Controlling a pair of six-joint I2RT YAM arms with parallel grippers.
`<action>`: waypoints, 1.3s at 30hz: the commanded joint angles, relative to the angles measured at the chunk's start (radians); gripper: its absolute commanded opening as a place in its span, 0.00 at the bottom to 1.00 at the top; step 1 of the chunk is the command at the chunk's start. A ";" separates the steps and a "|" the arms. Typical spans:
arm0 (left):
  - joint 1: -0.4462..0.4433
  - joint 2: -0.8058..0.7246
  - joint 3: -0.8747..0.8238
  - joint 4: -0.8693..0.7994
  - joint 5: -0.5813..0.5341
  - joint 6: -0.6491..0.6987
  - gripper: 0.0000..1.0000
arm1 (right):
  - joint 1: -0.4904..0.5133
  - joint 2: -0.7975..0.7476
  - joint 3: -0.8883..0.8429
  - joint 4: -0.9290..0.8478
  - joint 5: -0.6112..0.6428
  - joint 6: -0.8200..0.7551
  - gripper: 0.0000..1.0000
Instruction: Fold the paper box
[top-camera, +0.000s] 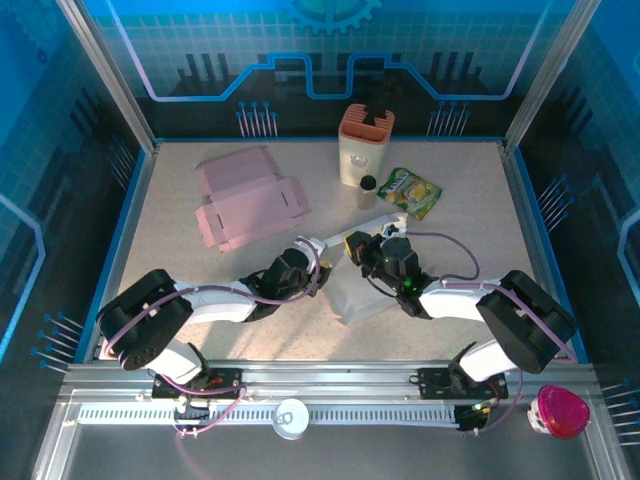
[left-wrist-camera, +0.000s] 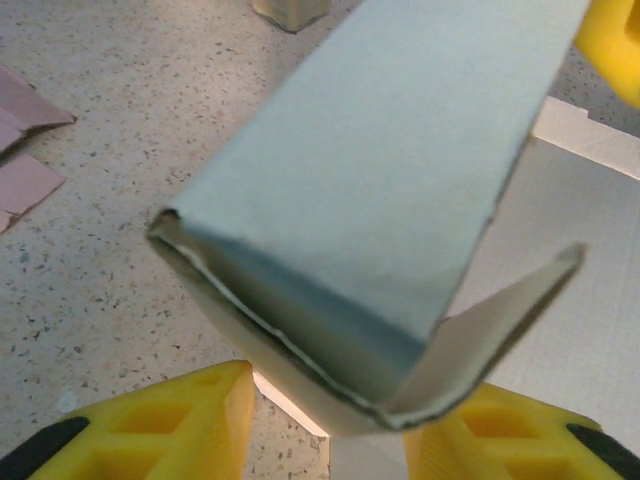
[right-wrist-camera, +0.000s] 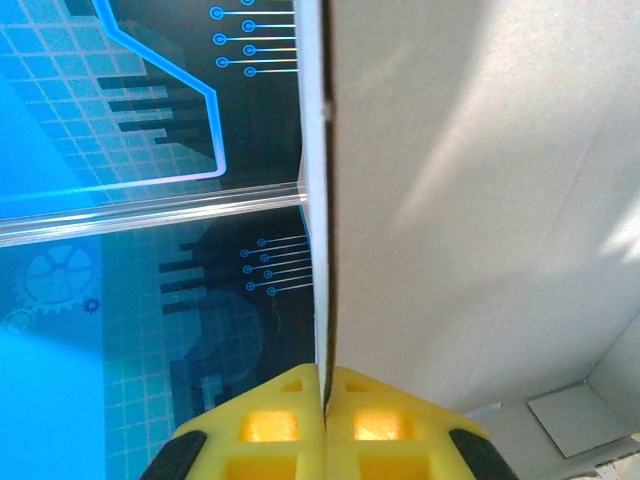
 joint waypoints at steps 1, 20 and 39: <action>0.000 0.011 0.028 0.082 -0.032 0.002 0.39 | 0.026 0.018 -0.019 -0.041 -0.016 0.010 0.00; -0.019 0.106 0.082 0.162 -0.114 -0.046 0.32 | 0.053 0.116 -0.060 0.125 0.044 0.062 0.00; -0.044 0.185 0.130 0.195 -0.226 -0.112 0.13 | 0.074 0.205 -0.073 0.241 0.070 0.095 0.00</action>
